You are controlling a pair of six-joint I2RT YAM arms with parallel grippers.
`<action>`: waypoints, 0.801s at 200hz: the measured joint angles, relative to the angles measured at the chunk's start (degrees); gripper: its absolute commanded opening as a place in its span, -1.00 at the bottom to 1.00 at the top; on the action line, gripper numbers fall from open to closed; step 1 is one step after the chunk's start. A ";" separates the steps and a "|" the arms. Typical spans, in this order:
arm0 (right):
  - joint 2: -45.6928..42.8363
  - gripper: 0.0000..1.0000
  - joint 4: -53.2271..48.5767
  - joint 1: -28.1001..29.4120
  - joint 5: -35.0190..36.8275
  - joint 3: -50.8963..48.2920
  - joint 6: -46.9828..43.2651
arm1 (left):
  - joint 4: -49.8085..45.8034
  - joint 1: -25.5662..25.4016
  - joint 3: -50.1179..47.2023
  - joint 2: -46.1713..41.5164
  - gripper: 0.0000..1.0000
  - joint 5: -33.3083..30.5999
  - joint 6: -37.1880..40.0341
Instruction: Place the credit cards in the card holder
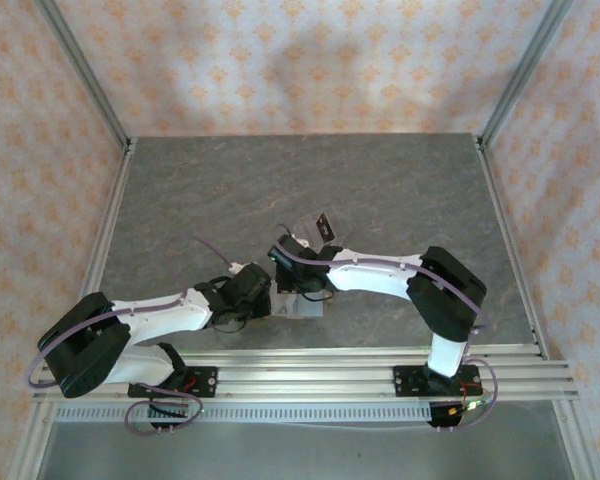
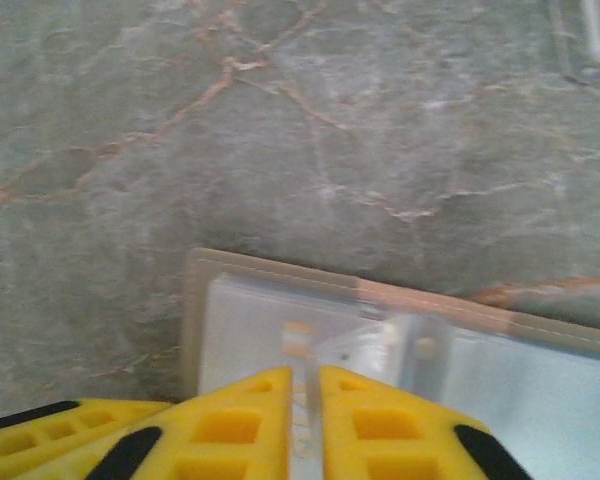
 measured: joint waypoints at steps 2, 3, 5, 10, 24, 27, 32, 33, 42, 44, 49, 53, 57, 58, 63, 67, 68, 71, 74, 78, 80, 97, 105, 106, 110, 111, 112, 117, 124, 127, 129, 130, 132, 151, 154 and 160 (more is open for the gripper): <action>0.00 -0.58 0.31 0.00 -0.17 0.00 0.28 | 0.00 0.00 -0.02 -0.02 -0.75 0.00 -0.04; 0.00 -0.58 0.46 0.00 -0.28 0.00 0.39 | 0.00 0.00 -0.02 -0.04 -0.75 0.00 -0.07; 0.00 -0.57 0.76 0.00 -0.52 -0.02 0.61 | 0.00 0.00 -0.07 -0.09 -0.75 0.00 -0.20; 0.00 -0.55 1.64 0.00 -1.09 -0.07 0.92 | 0.02 0.00 -0.13 -0.13 -0.75 -0.02 -0.24; 0.00 -0.48 3.85 -0.11 -2.80 -0.33 1.84 | 0.28 0.00 -0.44 -0.50 -0.75 -0.13 -0.50; 0.00 -0.46 4.17 -0.15 -3.06 -0.37 1.81 | 0.33 -0.02 -0.50 -0.61 -0.75 -0.13 -0.63; 0.00 -0.45 4.98 -0.28 -3.78 -0.52 2.27 | 0.33 -0.07 -0.66 -0.79 -0.74 -0.13 -0.66; 0.00 -0.44 5.11 -0.28 -3.91 -0.55 2.25 | 0.33 -0.09 -0.68 -0.81 -0.74 -0.13 -0.68; 0.00 -0.43 6.60 -0.57 -5.35 -0.92 2.62 | 0.33 -0.33 -0.87 -1.11 -0.74 -0.15 -0.76; 0.00 -0.42 6.88 -0.61 -5.55 -0.98 2.73 | 0.33 -0.39 -0.92 -1.16 -0.74 -0.17 -0.79; 0.00 -0.42 7.74 -0.79 -6.25 -1.25 2.93 | 0.31 -0.44 -1.05 -1.36 -0.73 -0.15 -0.81; 0.00 -0.42 8.44 -0.94 -6.95 -1.42 3.26 | 0.28 -0.52 -1.16 -1.51 -0.73 -0.15 -0.83; 0.00 -0.42 8.87 -1.03 -7.43 -1.55 3.28 | 0.28 -0.59 -1.27 -1.64 -0.72 -0.17 -0.83; 0.00 -0.42 9.01 -1.05 -7.61 -1.57 3.34 | 0.28 -0.61 -1.29 -1.70 -0.72 -0.17 -0.83; 0.00 -0.42 9.38 -1.27 -8.33 -1.60 3.48 | 0.26 -0.66 -1.40 -1.86 -0.71 -0.17 -0.85; 0.02 -0.42 9.64 -1.38 -8.81 -1.60 3.63 | 0.15 -0.66 -1.51 -2.05 -0.71 -0.20 -0.87; 0.02 -0.42 9.81 -1.42 -8.98 -1.60 3.72 | 0.11 -0.66 -1.53 -2.08 -0.70 -0.17 -0.87; 0.04 -0.42 10.03 -1.51 -9.27 -1.60 3.69 | 0.02 -0.66 -1.57 -2.25 -0.70 -0.20 -0.87; 0.09 -0.42 10.25 -1.60 -9.60 -1.57 3.74 | -0.11 -0.66 -1.64 -2.43 -0.70 -0.20 -0.87; 0.15 -0.42 10.62 -1.66 -10.05 -1.55 3.78 | -0.35 -0.66 -1.75 -2.71 -0.69 -0.20 -0.90; 0.20 -0.42 10.69 -1.68 -10.19 -1.55 3.82 | -0.39 -0.66 -1.79 -2.82 -0.68 -0.22 -0.90; 1.27 -0.41 11.19 -1.90 -11.56 -0.85 3.91 | -2.08 -0.66 -2.32 -4.50 -0.63 -0.68 -1.27; 2.01 -0.41 11.52 -1.88 -12.15 -0.42 3.91 | -3.34 -0.66 -2.60 -5.73 -0.60 -1.07 -1.44; 2.10 -0.41 11.54 -1.90 -12.24 -0.35 3.91 | -3.54 -0.66 -2.64 -5.95 -0.59 -1.16 -1.51; 2.51 -0.41 11.69 -1.88 -12.52 -0.07 3.91 | -4.13 -0.68 -2.75 -6.45 -0.57 -1.33 -1.73; 2.58 -0.41 11.72 -1.88 -12.57 -0.02 3.91 | -4.24 -0.70 -2.75 -6.56 -0.57 -1.40 -1.70; 2.71 -0.40 11.72 -1.90 -12.79 0.09 3.91 | -4.48 -0.72 -2.80 -6.80 -0.56 -1.46 -1.68; 3.13 -0.40 11.87 -1.88 -13.11 0.37 3.91 | -5.03 -0.74 -2.91 -7.41 -0.55 -1.79 -1.92; 3.67 -0.39 11.89 -1.88 -13.66 0.87 3.87 | -6.01 -0.74 -3.02 -8.39 -0.54 -2.23 -2.10; 3.85 -0.38 11.89 -1.88 -13.90 1.09 3.87 | -6.40 -0.74 -3.02 -8.79 -0.53 -2.38 -2.12; 3.98 -0.38 11.91 -1.88 -14.03 1.25 3.87 | -6.64 -0.74 -3.06 -8.96 -0.53 -2.45 -2.14; 4.02 -0.38 11.93 -1.88 -14.08 1.31 3.85 | -6.73 -0.74 -3.06 -9.14 -0.53 -2.49 -2.14; 4.11 -0.37 11.96 -1.88 -14.32 1.49 3.87 | -6.99 -0.74 -3.06 -9.33 -0.53 -2.58 -2.14; 4.35 -0.31 11.89 -1.88 -15.17 3.02 3.45 | -9.11 -0.74 -3.13 -11.23 -0.47 -3.48 -2.21; 4.35 -0.31 11.87 -1.88 -15.23 3.32 3.34 | -9.40 -0.74 -3.17 -11.54 -0.46 -3.65 -2.21; 4.35 -0.30 11.78 -1.88 -15.32 4.00 3.02 | -10.12 -0.74 -3.21 -12.11 -0.43 -3.91 -2.23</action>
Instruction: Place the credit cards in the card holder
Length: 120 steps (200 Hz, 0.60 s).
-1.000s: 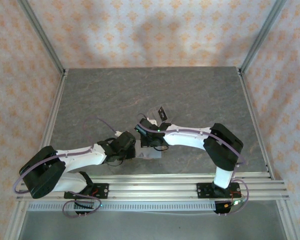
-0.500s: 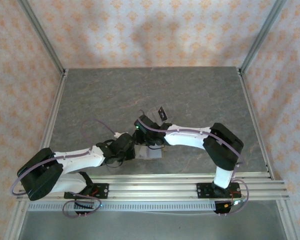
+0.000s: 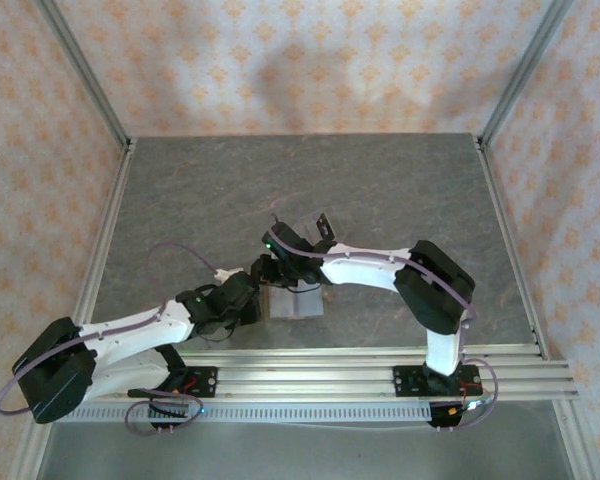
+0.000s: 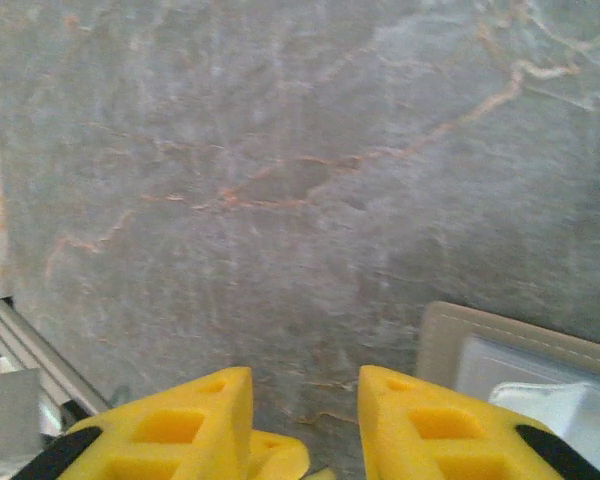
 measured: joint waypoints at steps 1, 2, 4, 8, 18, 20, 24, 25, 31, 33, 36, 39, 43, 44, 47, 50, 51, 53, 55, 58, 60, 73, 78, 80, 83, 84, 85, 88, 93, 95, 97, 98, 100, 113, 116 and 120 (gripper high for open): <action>0.00 -0.29 -0.04 0.00 0.00 0.09 -0.07 | -0.04 0.00 0.00 -0.07 -0.43 -0.02 -0.02; 0.00 -0.29 -0.11 0.00 -0.02 0.28 -0.22 | -0.11 0.00 0.00 -0.11 -0.42 -0.04 -0.04; 0.00 -0.29 -0.20 0.00 0.00 0.55 -0.31 | -0.42 0.00 -0.02 -0.33 -0.41 -0.09 -0.07; -0.02 -0.28 -0.50 -0.02 0.02 1.03 -0.59 | -0.85 0.00 -0.04 -0.68 -0.39 -0.24 -0.07; -0.09 -0.27 -1.40 -0.11 0.24 2.43 -1.49 | -1.97 0.00 -0.04 -1.66 -0.33 -0.39 0.00; -0.20 -0.27 -1.64 -0.13 0.44 2.71 -1.75 | -2.16 0.00 -0.04 -1.81 -0.32 -0.42 0.11; -0.31 -0.26 -2.10 -0.13 0.70 3.15 -2.05 | -2.58 0.02 -0.04 -2.27 -0.30 -0.44 0.02; -0.35 -0.26 -2.25 -0.17 0.70 3.21 -2.14 | -2.69 0.02 -0.04 -2.38 -0.30 -0.44 0.09; -0.81 -0.26 -3.26 -0.33 1.29 3.76 -2.84 | -3.37 0.07 -0.04 -3.06 -0.26 -0.52 0.15; -1.03 -0.26 -3.67 -0.48 1.55 3.89 -3.19 | -3.52 0.07 -0.04 -3.26 -0.24 -0.57 0.24; -1.40 -0.26 -4.28 -0.57 1.95 4.07 -3.48 | -3.85 0.07 -0.04 -3.58 -0.21 -0.63 0.11; -1.81 -0.26 -4.94 -0.79 2.25 4.17 -3.78 | -4.24 0.07 -0.02 -3.98 -0.19 -0.63 0.31; -2.47 -0.26 -5.86 -1.11 2.67 4.31 -4.22 | -4.74 0.17 0.04 -4.48 -0.15 -0.79 0.31; -2.60 -0.26 -6.03 -1.18 2.73 4.31 -4.26 | -4.79 0.17 0.07 -4.57 -0.14 -0.81 0.39; -3.08 -0.26 -6.73 -1.62 3.13 4.35 -4.68 | -5.22 0.17 0.13 -4.94 -0.11 -0.83 0.70; -3.61 -0.26 -7.39 -1.92 3.37 4.39 -4.92 | -5.64 0.17 0.22 -5.27 -0.08 -0.94 0.59; -3.87 -0.26 -7.80 -2.14 3.65 4.39 -5.09 | -5.70 0.20 0.26 -5.35 -0.08 -0.96 0.68; -4.17 -0.26 -8.13 -2.45 3.78 4.39 -5.29 | -6.12 0.28 0.39 -5.66 -0.06 -0.98 1.03; -4.59 -0.26 -8.63 -2.80 3.96 4.42 -5.55 | -6.38 0.39 0.50 -5.88 -0.04 -1.01 0.96; -5.16 -0.26 -9.29 -3.32 4.28 4.42 -5.86 | -6.69 0.46 0.66 -6.14 -0.01 -0.98 1.14; -5.62 -0.26 -9.73 -3.82 4.61 4.42 -6.21 | -6.99 0.50 0.83 -6.43 0.01 -1.01 1.51; -8.04 -0.26 -12.76 -6.84 6.60 4.44 -7.80 | -8.11 0.81 2.01 -7.61 0.14 -0.90 2.36; -8.81 -0.27 -13.99 -8.11 7.34 4.57 -8.37 | -8.26 0.81 2.60 -7.96 0.16 -0.87 2.71; -9.05 -0.27 -14.36 -8.55 7.63 4.63 -8.70 | -8.39 0.81 2.89 -8.04 0.18 -0.83 3.19; -9.40 -0.28 -15.19 -9.40 8.04 4.79 -9.07 | -8.50 0.83 3.19 -8.13 0.19 -0.83 3.10; -9.57 -0.28 -15.54 -9.77 8.26 4.87 -9.22 | -8.50 0.83 3.30 -8.15 0.19 -0.81 3.19; -9.66 -0.29 -15.76 -9.99 8.39 4.94 -9.40 | -8.57 0.87 3.54 -8.15 0.19 -0.74 3.32; -9.97 -0.30 -16.50 -10.86 8.90 5.16 -9.92 | -8.74 0.90 4.00 -8.15 0.20 -0.70 3.82; -10.34 -0.33 -17.81 -12.20 9.79 5.62 -10.67 | -8.85 0.92 4.74 -8.02 0.21 -0.59 4.26; -10.40 -0.33 -18.16 -12.61 10.10 5.77 -10.97 | -8.94 0.92 5.09 -7.89 0.22 -0.50 4.59; -10.49 -0.34 -18.73 -13.25 10.45 6.01 -11.02 | -8.96 0.92 5.40 -7.82 0.22 -0.46 4.61; -10.51 -0.35 -18.91 -13.44 10.54 6.12 -11.08 | -8.98 0.92 5.53 -7.78 0.22 -0.44 4.68; -10.54 -0.35 -19.50 -13.99 10.99 6.38 -11.72 | -8.96 0.92 5.92 -7.56 0.23 -0.33 5.01; -10.58 -0.41 -22.60 -16.90 13.42 8.11 -13.79 | -8.94 0.92 8.20 -5.57 0.23 -0.04 6.40; -10.54 -0.42 -23.37 -17.44 13.92 8.50 -14.03 | -8.96 0.92 8.76 -4.85 0.23 0.07 6.71; -10.45 -0.43 -24.46 -18.14 14.69 9.16 -14.99 | -8.90 0.92 9.42 -3.93 0.23 0.15 7.10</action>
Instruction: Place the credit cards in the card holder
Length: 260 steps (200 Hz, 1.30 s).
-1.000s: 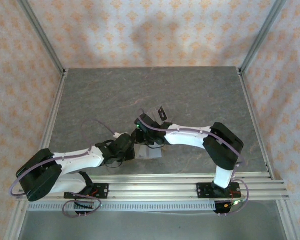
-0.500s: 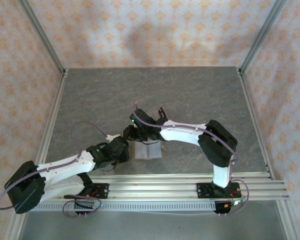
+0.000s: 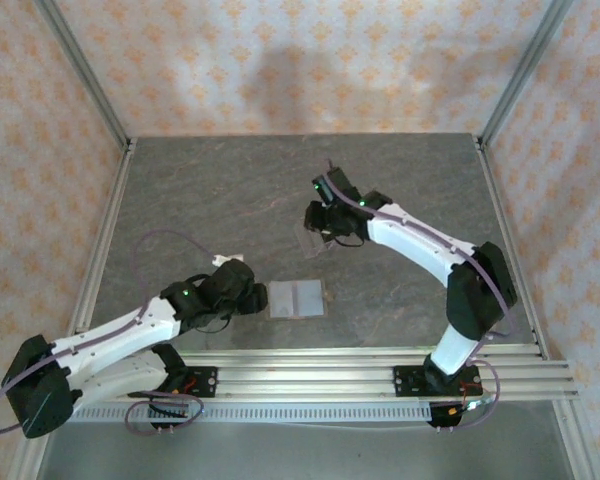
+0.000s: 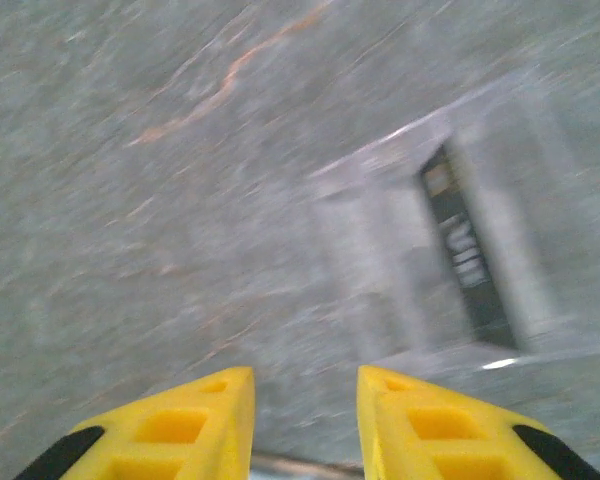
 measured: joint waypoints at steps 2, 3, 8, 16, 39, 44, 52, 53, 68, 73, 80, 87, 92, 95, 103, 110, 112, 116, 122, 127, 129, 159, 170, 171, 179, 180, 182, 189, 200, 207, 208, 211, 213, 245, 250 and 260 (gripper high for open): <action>0.00 -0.42 -0.39 -0.22 0.20 0.22 -0.07 | 0.02 0.00 0.33 0.55 0.23 0.00 0.24; 0.02 -0.42 -0.70 -0.39 0.48 0.44 -0.11 | 0.02 0.00 0.46 0.72 0.22 0.00 0.31; 0.20 -0.43 -1.79 -0.96 1.27 1.22 -1.07 | 0.17 0.00 1.22 2.19 0.22 0.15 0.72; 0.70 -0.44 -3.41 -1.68 2.56 2.73 -2.16 | 0.50 0.00 2.25 4.48 0.20 0.28 1.42; 4.00 -0.45 -7.08 -2.56 5.40 8.09 -5.35 | 1.51 0.13 3.80 10.36 0.15 0.94 2.93; 5.03 -0.45 -7.78 -2.60 5.86 9.25 -5.99 | 1.66 0.13 4.00 11.34 0.15 1.01 3.21; 6.54 -0.45 -8.44 -2.67 6.43 10.54 -6.97 | 2.01 0.24 4.15 12.79 0.14 1.05 3.65; 6.80 -0.45 -8.57 -2.69 6.49 10.75 -7.13 | 2.08 0.24 4.15 12.90 0.14 1.05 3.65; 9.66 -0.45 -10.23 -2.75 7.17 12.76 -8.55 | 2.69 0.35 4.15 14.51 0.12 1.05 4.07; 10.67 -0.45 -10.80 -2.75 7.41 13.35 -8.92 | 2.93 0.37 4.15 14.95 0.11 1.07 4.22; 11.89 -0.44 -11.39 -2.84 7.54 13.94 -9.42 | 3.23 0.37 4.15 15.41 0.09 1.11 4.50; 13.11 -0.44 -11.87 -2.86 7.67 14.36 -9.92 | 3.56 0.37 4.15 15.87 0.08 1.25 4.66; 13.68 -0.44 -12.11 -2.86 7.80 14.51 -10.08 | 3.82 0.37 4.15 16.17 0.07 1.25 4.83; 14.12 -0.44 -12.28 -2.89 7.82 14.58 -10.32 | 4.04 0.37 4.15 16.41 0.07 1.25 4.87; 14.99 -0.44 -12.94 -2.97 7.96 14.80 -10.64 | 4.39 0.37 4.13 16.96 0.04 1.27 5.01; 15.74 -0.44 -13.51 -2.97 8.07 15.06 -10.93 | 4.74 0.37 4.09 17.49 0.03 1.25 5.09; 15.91 -0.44 -13.66 -2.97 8.11 15.13 -11.04 | 4.81 0.37 4.09 17.57 0.03 1.25 5.07; 16.26 -0.44 -13.75 -2.97 8.11 15.19 -11.08 | 4.96 0.37 4.04 17.88 0.02 1.27 5.09; 16.65 -0.44 -13.94 -2.97 8.13 15.30 -11.30 | 5.18 0.37 3.98 18.16 0.01 1.27 5.07; 16.94 -0.44 -14.14 -2.97 8.13 15.41 -11.47 | 5.44 0.37 3.87 18.40 0.00 1.27 5.07; 17.03 -0.44 -14.23 -2.97 8.13 15.41 -11.50 | 5.57 0.37 3.78 18.49 -0.01 1.27 5.09; 17.79 -0.46 -14.97 -2.97 7.98 16.11 -12.33 | 6.40 0.37 2.40 18.62 -0.06 1.27 5.07; 17.90 -0.49 -15.02 -2.97 7.63 16.35 -12.52 | 6.40 0.37 2.08 18.62 -0.07 1.27 5.07; 17.90 -0.49 -15.02 -2.97 7.58 16.37 -12.52 | 6.40 0.37 2.08 18.62 -0.07 1.27 5.07; 17.99 -0.49 -15.08 -2.97 7.19 16.48 -12.59 | 6.49 0.37 1.90 18.62 -0.08 1.27 5.07; 18.01 -0.49 -15.08 -2.97 7.17 16.48 -12.61 | 6.51 0.37 1.88 18.62 -0.09 1.27 5.07; 18.03 -0.49 -15.08 -2.97 7.04 16.48 -12.72 | 6.58 0.37 1.81 18.62 -0.09 1.27 5.07; 18.14 -0.49 -15.08 -2.97 6.80 16.48 -12.79 | 6.67 0.37 1.70 18.62 -0.09 1.27 5.07; 18.43 -0.49 -15.10 -2.97 6.54 16.48 -12.94 | 6.95 0.37 1.46 18.62 -0.10 1.25 5.07; 18.67 -0.49 -15.13 -2.97 6.34 16.48 -12.96 | 7.08 0.37 1.38 18.62 -0.11 1.27 5.05; 18.71 -0.49 -15.13 -2.97 6.27 16.48 -12.96 | 7.08 0.37 1.38 18.62 -0.11 1.27 5.05; 18.82 -0.49 -15.10 -2.97 6.12 16.48 -12.96 | 7.15 0.37 1.33 18.64 -0.11 1.27 5.05; 18.91 -0.49 -15.13 -2.97 6.12 16.48 -12.96 | 7.19 0.37 1.33 18.64 -0.11 1.25 5.05; 20.31 -0.54 -15.15 -2.97 5.22 16.52 -13.18 | 7.52 0.37 1.33 18.67 -0.13 1.27 5.05; 20.46 -0.57 -15.15 -2.97 5.16 16.52 -13.22 | 7.56 0.37 1.33 18.71 -0.13 1.27 5.05; 20.68 -0.62 -15.17 -2.97 4.96 16.52 -13.49 | 7.58 0.37 1.33 18.82 -0.13 1.27 5.05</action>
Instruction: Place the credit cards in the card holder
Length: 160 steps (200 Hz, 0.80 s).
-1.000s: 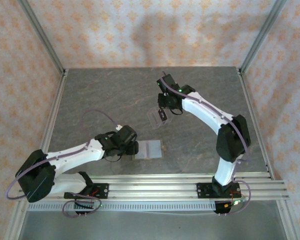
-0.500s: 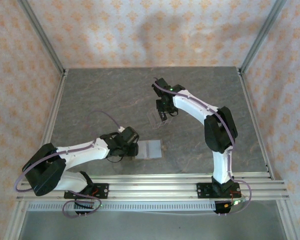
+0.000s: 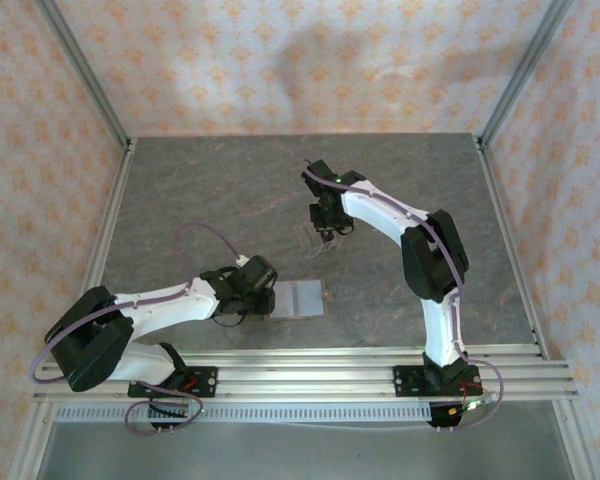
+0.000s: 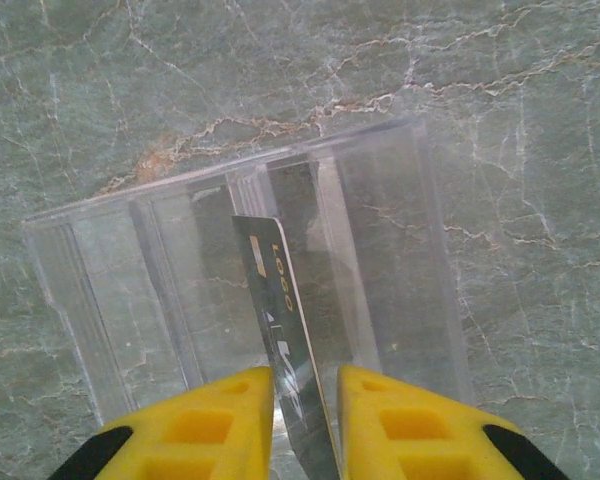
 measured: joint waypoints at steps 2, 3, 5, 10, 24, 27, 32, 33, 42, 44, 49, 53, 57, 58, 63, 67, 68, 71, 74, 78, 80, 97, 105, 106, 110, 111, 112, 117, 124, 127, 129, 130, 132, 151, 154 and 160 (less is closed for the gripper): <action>0.00 -0.63 0.00 0.00 0.00 0.00 -0.09 | 0.00 0.00 0.00 0.02 -0.13 0.00 0.00; 0.00 -0.64 0.00 0.00 -0.04 0.00 -0.04 | 0.02 0.00 0.00 0.02 -0.13 0.00 0.00; 0.02 -0.65 0.00 0.00 -0.13 0.00 -0.02 | 0.04 0.00 0.00 0.02 -0.13 0.00 0.00; 0.02 -0.66 0.00 0.00 -0.13 0.00 -0.09 | 0.09 0.00 0.00 0.07 -0.13 0.00 0.00; 0.02 -0.69 0.02 0.00 -0.13 0.00 -0.11 | 0.11 0.00 0.00 0.07 -0.14 0.00 -0.02; 0.02 -0.69 0.02 0.00 -0.13 0.00 -0.13 | 0.11 0.00 0.00 0.07 -0.14 0.00 -0.02; 0.02 -0.69 0.02 0.00 -0.11 0.00 -0.13 | 0.11 0.02 0.00 0.09 -0.14 0.00 0.00; 0.02 -0.69 0.02 0.00 -0.13 0.00 -0.13 | 0.11 0.02 0.00 0.11 -0.14 0.00 -0.02; 0.02 -0.70 0.02 0.00 -0.11 0.00 -0.13 | 0.13 0.02 0.00 0.17 -0.14 0.00 -0.02; 0.02 -0.71 0.02 0.00 -0.11 0.00 -0.13 | 0.13 0.02 0.00 0.17 -0.14 0.00 -0.02; 0.00 -0.73 0.02 0.00 -0.09 0.00 -0.15 | 0.13 0.02 0.00 0.20 -0.14 0.00 -0.02; 0.00 -0.76 0.02 0.00 -0.09 0.00 -0.13 | 0.13 0.02 -0.02 0.20 -0.14 0.00 -0.02; 0.00 -0.78 0.02 0.00 -0.09 0.00 -0.26 | 0.13 0.02 -0.02 0.20 -0.14 0.00 -0.02; 0.00 -0.78 0.02 0.00 -0.09 0.00 -0.24 | 0.13 0.02 -0.02 0.20 -0.15 0.00 -0.02; 0.00 -0.79 0.02 0.00 -0.09 0.00 -0.35 | 0.13 0.02 -0.04 0.22 -0.15 0.00 -0.02; -0.02 -0.80 0.02 0.00 -0.11 0.00 -0.35 | 0.13 0.02 -0.04 0.24 -0.15 0.00 -0.02; -0.02 -0.81 0.02 0.00 -0.11 0.00 -0.37 | 0.13 0.02 -0.04 0.24 -0.15 0.00 -0.02; -0.02 -0.82 0.02 0.00 -0.11 0.00 -0.33 | 0.15 0.02 -0.04 0.24 -0.15 0.00 -0.02; -0.04 -0.83 0.04 0.00 -0.11 0.00 -0.37 | 0.13 0.02 -0.04 0.24 -0.15 0.00 -0.04; -0.09 -0.84 0.04 0.00 -0.11 0.00 -0.35 | 0.13 0.02 -0.04 0.26 -0.15 0.00 -0.04; -0.09 -0.86 0.04 0.00 -0.13 0.00 -0.37 | 0.15 0.02 -0.04 0.24 -0.15 0.00 -0.04; -0.24 -0.90 0.09 0.00 -0.17 0.00 -0.52 | 0.15 0.02 -0.04 0.24 -0.15 0.02 -0.07; -0.35 -0.91 0.09 0.00 -0.31 0.00 -0.52 | 0.17 0.02 -0.09 0.24 -0.15 0.09 -0.09; -0.35 -0.92 0.09 0.00 -0.31 0.00 -0.55 | 0.20 0.02 -0.11 0.24 -0.15 0.09 -0.09; -0.37 -0.93 0.09 0.00 -0.31 0.00 -0.57 | 0.24 0.02 -0.15 0.26 -0.15 0.15 -0.13; -0.39 -0.93 0.07 0.00 -0.33 0.00 -0.55 | 0.26 0.02 -0.15 0.24 -0.15 0.15 -0.13; -0.42 -0.93 0.09 0.00 -0.33 0.00 -0.55 | 0.31 0.02 -0.20 0.24 -0.15 0.15 -0.13; -0.46 -0.95 0.07 0.00 -0.33 0.00 -0.57 | 0.42 0.02 -0.31 0.24 -0.15 0.17 -0.15; -0.55 -0.96 0.07 0.00 -0.35 0.00 -0.61 | 0.44 0.02 -0.44 0.24 -0.15 0.17 -0.15; -0.55 -0.96 0.04 0.00 -0.37 0.00 -0.61 | 0.46 0.02 -0.50 0.24 -0.15 0.20 -0.15; -0.57 -0.97 0.02 0.00 -0.37 0.00 -0.68 | 0.48 0.02 -0.52 0.24 -0.15 0.20 -0.15; -0.59 -0.97 0.02 0.00 -0.37 0.00 -0.72 | 0.50 0.02 -0.52 0.24 -0.15 0.20 -0.15; -0.66 -0.97 0.02 0.00 -0.39 0.00 -0.79 | 0.52 0.02 -0.57 0.24 -0.15 0.20 -0.15; -1.01 -0.98 -0.35 0.00 -0.79 0.44 -0.98 | 0.55 0.02 -0.61 0.26 -0.15 0.20 -0.15; -1.07 -0.98 -0.44 0.00 -0.83 0.59 -1.01 | 0.57 0.02 -0.61 0.26 -0.15 0.20 -0.15; -1.25 -1.00 -0.59 0.00 -0.98 0.87 -1.11 | 0.57 0.02 -0.61 0.26 -0.15 0.20 -0.15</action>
